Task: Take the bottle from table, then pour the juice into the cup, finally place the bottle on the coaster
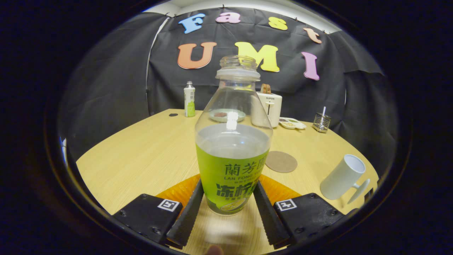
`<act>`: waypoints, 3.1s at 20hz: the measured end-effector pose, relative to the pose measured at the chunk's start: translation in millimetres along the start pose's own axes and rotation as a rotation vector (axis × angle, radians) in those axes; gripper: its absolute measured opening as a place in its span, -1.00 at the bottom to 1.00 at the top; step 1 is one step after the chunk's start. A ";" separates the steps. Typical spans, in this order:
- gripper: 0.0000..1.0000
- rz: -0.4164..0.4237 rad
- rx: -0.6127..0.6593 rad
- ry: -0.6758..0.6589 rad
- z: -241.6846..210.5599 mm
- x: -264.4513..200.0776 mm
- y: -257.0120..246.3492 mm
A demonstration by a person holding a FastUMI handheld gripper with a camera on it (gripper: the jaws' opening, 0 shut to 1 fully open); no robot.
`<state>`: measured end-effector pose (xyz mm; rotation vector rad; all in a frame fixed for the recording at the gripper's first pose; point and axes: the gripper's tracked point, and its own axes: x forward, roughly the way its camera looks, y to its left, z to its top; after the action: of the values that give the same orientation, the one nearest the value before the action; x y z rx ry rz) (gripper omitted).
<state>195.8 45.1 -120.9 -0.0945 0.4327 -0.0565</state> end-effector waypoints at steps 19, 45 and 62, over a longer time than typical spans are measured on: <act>0.60 0.097 0.149 -0.113 53.0 -72.2 -3.9; 0.57 0.554 1.012 -0.262 90.4 -100.5 -24.0; 0.57 0.626 1.421 -0.212 112.4 -75.8 -68.0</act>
<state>172.0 -8.0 19.2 1.4183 0.1184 0.2677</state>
